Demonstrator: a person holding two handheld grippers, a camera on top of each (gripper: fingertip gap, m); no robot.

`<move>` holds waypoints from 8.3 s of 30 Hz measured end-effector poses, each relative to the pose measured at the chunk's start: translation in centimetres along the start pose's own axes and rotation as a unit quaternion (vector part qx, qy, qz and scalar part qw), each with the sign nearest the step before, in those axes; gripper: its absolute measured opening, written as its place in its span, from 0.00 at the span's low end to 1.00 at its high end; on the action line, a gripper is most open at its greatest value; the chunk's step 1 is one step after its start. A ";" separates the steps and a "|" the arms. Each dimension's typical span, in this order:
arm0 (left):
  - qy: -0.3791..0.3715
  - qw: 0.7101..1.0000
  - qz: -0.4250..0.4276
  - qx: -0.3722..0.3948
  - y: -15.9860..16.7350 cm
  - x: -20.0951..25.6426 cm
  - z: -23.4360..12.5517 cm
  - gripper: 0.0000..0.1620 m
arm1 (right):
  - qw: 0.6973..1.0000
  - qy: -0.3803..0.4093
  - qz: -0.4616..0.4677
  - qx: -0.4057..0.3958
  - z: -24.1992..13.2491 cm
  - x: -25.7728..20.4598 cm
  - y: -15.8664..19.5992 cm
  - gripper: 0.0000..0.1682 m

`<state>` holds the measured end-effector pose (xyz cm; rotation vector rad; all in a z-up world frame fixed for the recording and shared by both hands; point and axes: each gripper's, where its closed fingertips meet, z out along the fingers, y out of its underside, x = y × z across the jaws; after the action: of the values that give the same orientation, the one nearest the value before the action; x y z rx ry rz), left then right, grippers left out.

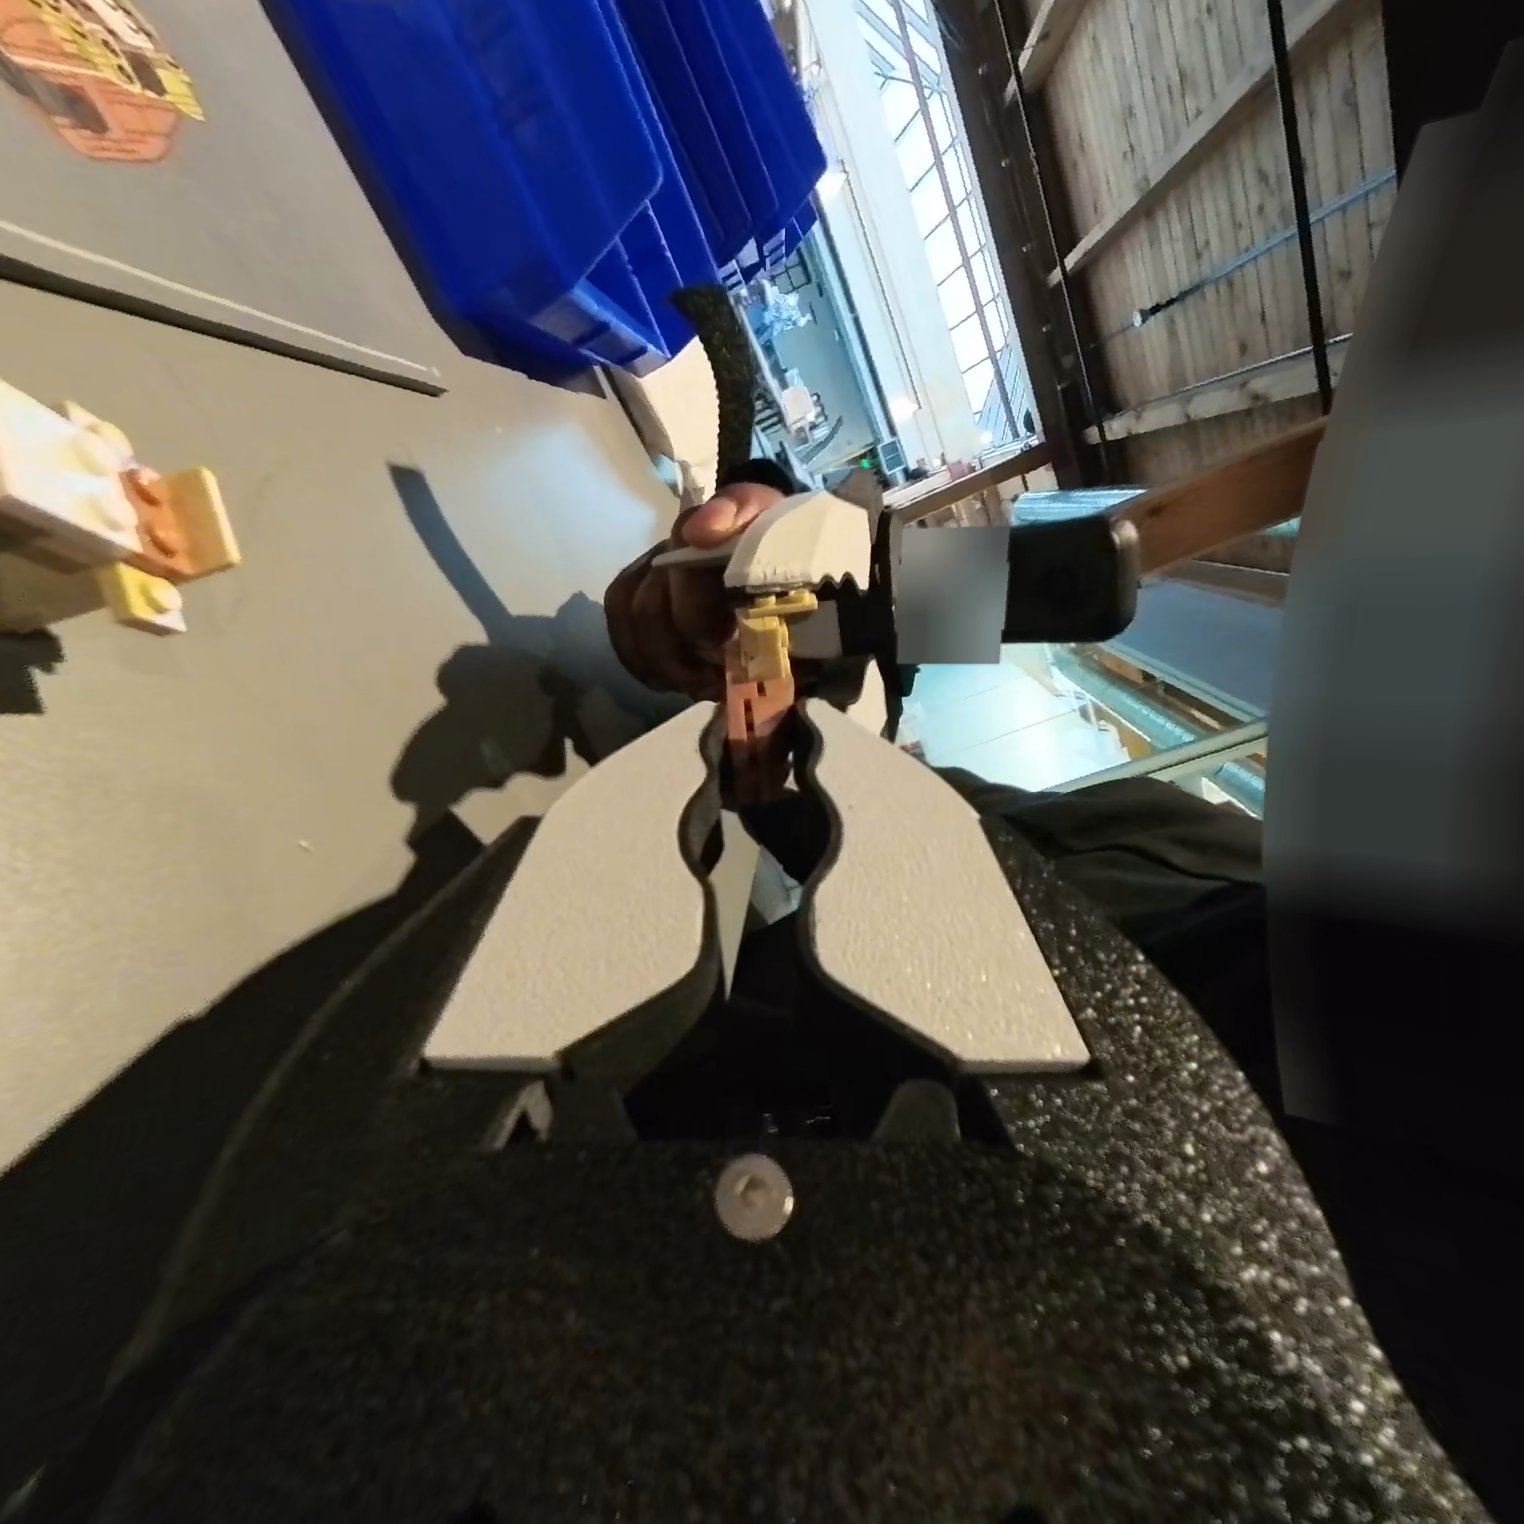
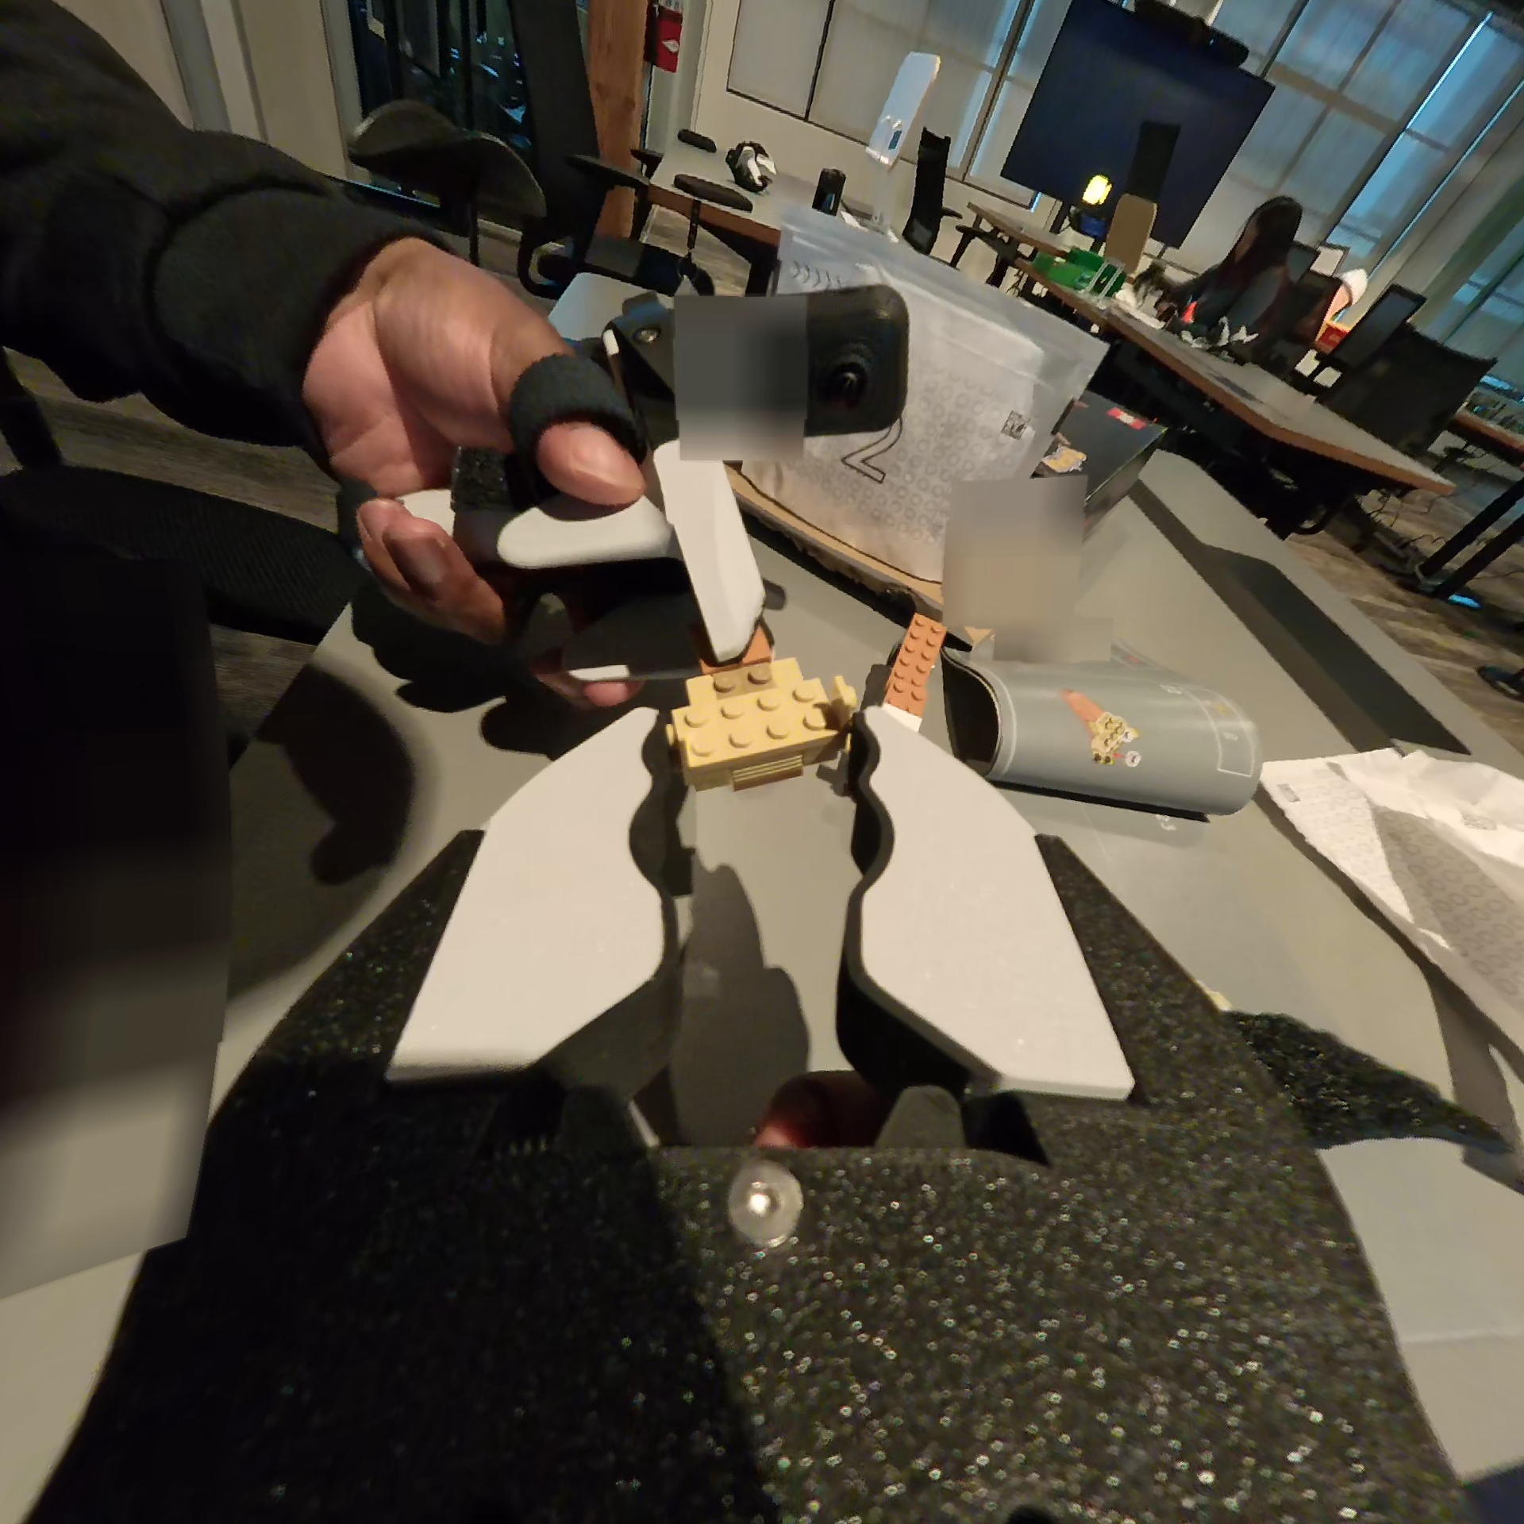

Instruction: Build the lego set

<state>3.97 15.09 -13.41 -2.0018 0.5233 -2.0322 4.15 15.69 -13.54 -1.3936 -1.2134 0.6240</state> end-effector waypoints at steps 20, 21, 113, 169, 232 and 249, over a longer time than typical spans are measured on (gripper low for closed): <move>-0.028 0.967 0.254 -0.013 -0.4 2.4 -0.6 0.08 | 0.995 -0.058 0.072 0.045 -1.7 -0.9 -1.9 0.38; -0.036 0.956 0.290 -0.018 -0.4 2.5 -0.7 0.08 | 0.990 -0.076 0.106 0.051 -1.8 -1.0 -2.0 0.36; -0.021 0.848 0.522 -0.090 3.0 3.4 -0.2 0.06 | 0.981 -0.163 0.080 0.073 -2.1 -4.1 -2.3 0.10; -0.061 0.876 0.477 0.042 0.5 3.2 0.6 0.18 | 0.965 -0.145 0.189 0.111 -2.2 -1.8 -2.8 0.10; 0.067 0.901 0.389 0.179 -0.7 6.5 0.7 0.04 | 0.951 -0.148 0.215 0.168 -2.3 -1.7 -3.6 0.11; 0.013 0.884 0.434 0.172 -1.1 6.5 0.8 0.18 | 0.947 -0.129 0.224 0.189 -3.1 -0.4 -4.1 0.10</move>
<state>4.62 13.34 -7.01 -1.1923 0.8096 -1.4421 5.46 13.44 -9.09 -1.2848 -0.9066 1.3202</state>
